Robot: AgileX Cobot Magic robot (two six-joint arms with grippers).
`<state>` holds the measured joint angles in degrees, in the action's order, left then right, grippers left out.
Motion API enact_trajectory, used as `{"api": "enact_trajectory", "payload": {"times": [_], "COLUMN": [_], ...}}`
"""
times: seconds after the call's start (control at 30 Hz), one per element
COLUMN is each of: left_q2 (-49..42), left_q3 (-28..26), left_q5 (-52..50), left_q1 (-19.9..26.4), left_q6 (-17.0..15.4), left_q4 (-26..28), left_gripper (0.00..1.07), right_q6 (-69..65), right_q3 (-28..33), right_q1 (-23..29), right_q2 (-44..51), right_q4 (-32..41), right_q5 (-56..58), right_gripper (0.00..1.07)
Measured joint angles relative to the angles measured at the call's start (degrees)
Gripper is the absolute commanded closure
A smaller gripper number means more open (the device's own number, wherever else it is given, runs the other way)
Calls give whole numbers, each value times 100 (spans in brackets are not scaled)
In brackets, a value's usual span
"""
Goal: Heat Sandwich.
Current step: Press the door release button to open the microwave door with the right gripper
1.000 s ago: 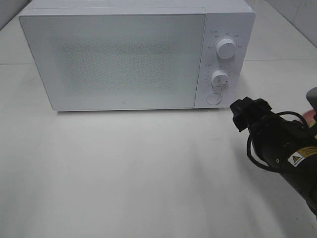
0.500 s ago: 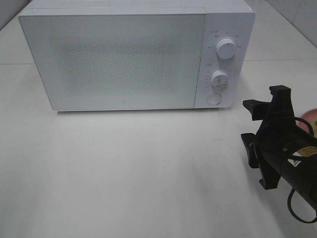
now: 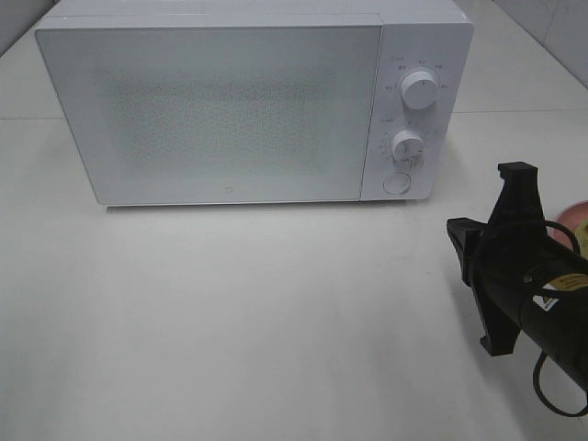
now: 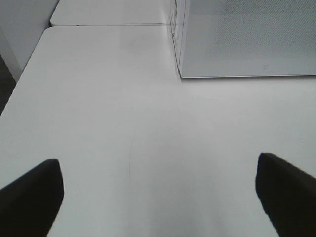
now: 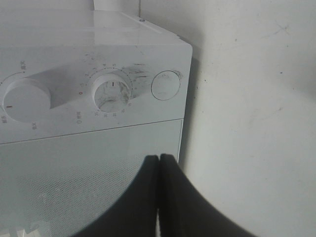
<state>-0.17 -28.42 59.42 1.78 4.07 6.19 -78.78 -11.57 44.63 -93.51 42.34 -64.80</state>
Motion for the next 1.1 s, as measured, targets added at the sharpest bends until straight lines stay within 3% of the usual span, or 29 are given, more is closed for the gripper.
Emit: {"api": "enact_trajectory", "payload": {"times": [0.37, 0.53, 1.1], "left_q2": [0, 0, 0], "left_q3": [0, 0, 0], "left_q5": [0, 0, 0], "left_q1": [0, 0, 0], "left_q6": [0, 0, 0], "left_q4": [0, 0, 0], "left_gripper": [5, 5, 5], "right_q6": [-74, -74, -74], "right_q3": [-229, -642, -1977], "right_q1": [-281, -756, -1312], "right_q2": [-11, -332, -1513], "right_q4": [-172, -682, -1272], "right_q5": [596, 808, 1266], "right_gripper": [105, 105, 107]}}
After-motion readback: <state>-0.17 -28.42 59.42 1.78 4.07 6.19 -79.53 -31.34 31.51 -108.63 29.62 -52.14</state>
